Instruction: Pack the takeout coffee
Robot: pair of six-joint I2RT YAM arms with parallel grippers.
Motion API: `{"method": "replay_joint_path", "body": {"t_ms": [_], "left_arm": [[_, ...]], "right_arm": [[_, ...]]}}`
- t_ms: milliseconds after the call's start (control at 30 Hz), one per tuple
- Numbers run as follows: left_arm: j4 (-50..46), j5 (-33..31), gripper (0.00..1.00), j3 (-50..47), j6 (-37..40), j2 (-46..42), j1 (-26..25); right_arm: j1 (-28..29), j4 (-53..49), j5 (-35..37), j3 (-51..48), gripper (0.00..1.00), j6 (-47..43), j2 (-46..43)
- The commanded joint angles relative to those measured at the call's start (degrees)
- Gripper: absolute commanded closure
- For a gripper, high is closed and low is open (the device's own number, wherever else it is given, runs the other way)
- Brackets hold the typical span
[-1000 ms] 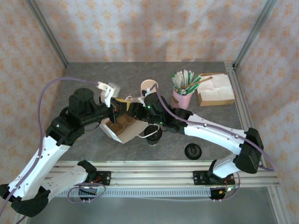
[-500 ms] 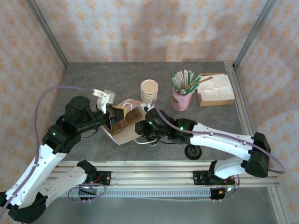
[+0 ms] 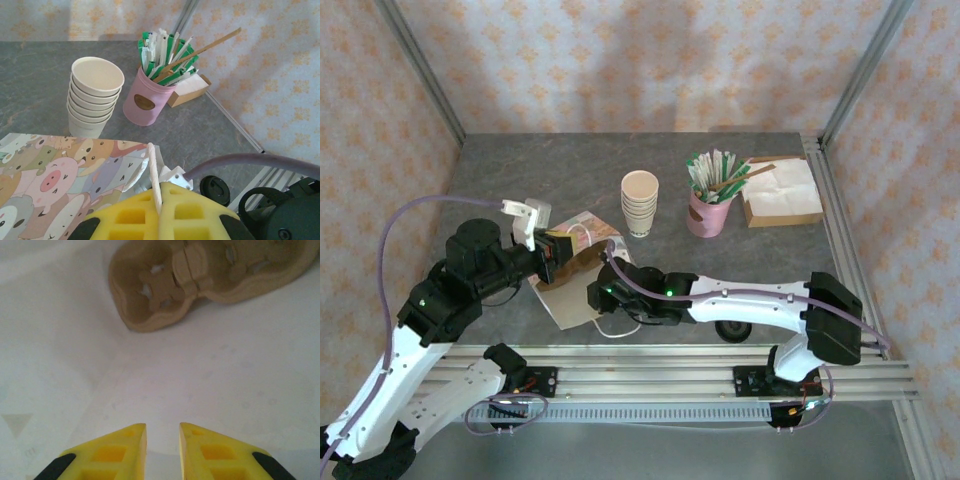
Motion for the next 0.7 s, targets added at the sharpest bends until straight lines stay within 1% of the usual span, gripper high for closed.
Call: {"method": "replay_joint_path", "body": {"t_ms": [0, 100, 233, 333, 433, 533, 600, 667], "left_arm": [[0.23, -1.82, 1.00, -0.56, -0.42, -0.87, -0.31], [0.78, -1.78, 1.00, -0.78, -1.94, -1.25, -0.33], [1.80, -2.36, 1.00, -2.05, -4.14, -1.64, -0.32], [1.77, -2.61, 1.00, -2.58, -5.69, -1.38, -0.32], [2.45, -2.57, 1.00, -2.59, -6.91, -1.36, -0.32], [3.57, -3.85, 1.00, -1.73, -9.01, -1.08, -0.33], [2.97, -6.36, 1.00, 0.16, -10.32, -0.19, -0.32], [2.23, -8.55, 1.00, 1.61, -11.64, 0.76, -0.37]], "right_arm": [[0.39, 3.88, 4.10, -1.35, 0.76, -0.77, -1.12], [0.39, 4.38, 6.30, -2.08, 0.75, -1.62, -2.89], [0.40, 3.48, 10.74, -2.62, 0.71, -1.41, -5.73], [0.45, 1.68, 12.22, -2.09, 0.62, -1.51, -8.41], [0.39, -1.21, 13.65, -0.43, 0.55, -0.12, -11.31], [0.40, -6.91, 15.22, 2.87, 0.51, 1.54, -13.92], [0.44, -12.76, 17.10, 5.35, 0.48, 3.71, -14.98], [0.39, -18.75, 18.82, 7.08, 0.43, 6.53, -15.28]]}}
